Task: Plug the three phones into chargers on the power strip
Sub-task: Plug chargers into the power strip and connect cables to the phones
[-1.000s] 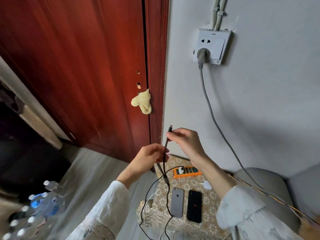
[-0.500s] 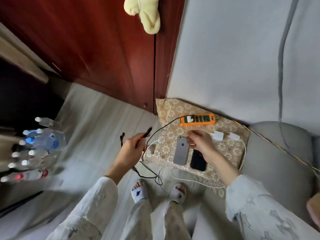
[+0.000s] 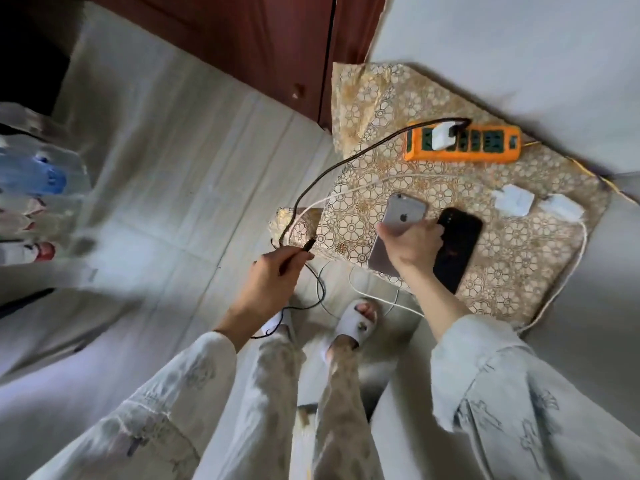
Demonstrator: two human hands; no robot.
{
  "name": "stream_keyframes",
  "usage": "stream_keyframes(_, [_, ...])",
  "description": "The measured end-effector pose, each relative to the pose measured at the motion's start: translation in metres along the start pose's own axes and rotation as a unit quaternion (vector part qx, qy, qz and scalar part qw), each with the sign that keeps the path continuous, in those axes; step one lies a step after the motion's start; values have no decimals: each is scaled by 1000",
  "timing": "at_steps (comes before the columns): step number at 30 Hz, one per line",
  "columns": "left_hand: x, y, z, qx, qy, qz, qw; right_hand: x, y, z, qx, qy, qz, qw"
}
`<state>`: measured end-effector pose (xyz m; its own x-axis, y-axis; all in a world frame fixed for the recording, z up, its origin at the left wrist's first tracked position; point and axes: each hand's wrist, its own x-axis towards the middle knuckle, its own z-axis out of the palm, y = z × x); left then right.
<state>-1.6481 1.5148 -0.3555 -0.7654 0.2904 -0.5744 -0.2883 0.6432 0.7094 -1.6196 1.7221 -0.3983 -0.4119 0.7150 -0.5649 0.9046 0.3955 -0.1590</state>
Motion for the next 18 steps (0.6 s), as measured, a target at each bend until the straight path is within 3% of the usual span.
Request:
stream_keyframes(3, [2,-9,5,-13,-17,-14,1000,2,-3,9,-19,13,3,1000])
stream_keyframes(8, [9,-10,20,-23,-38,-55,997,8,-9,9,-14,-34,48,998])
stream_keyframes(11, [9,-3,30,-25,-33,-47,998,7,-9,2,76,-49,72,993])
stream_keyframes(13, [8,1,35,-43,-17,-39,998,4,-9,-8,264,-102,139,949])
stream_keyframes(15, [6,6,37,-64,-6,-28,998,-2,-12,-20,440,-193,217,850])
stream_keyframes(16, [4,10,38,-80,-7,-15,997,-4,-13,-24,484,-221,238,813])
stream_keyframes(18, [0,18,38,-108,-11,16,994,-9,-16,-28,519,-246,248,780])
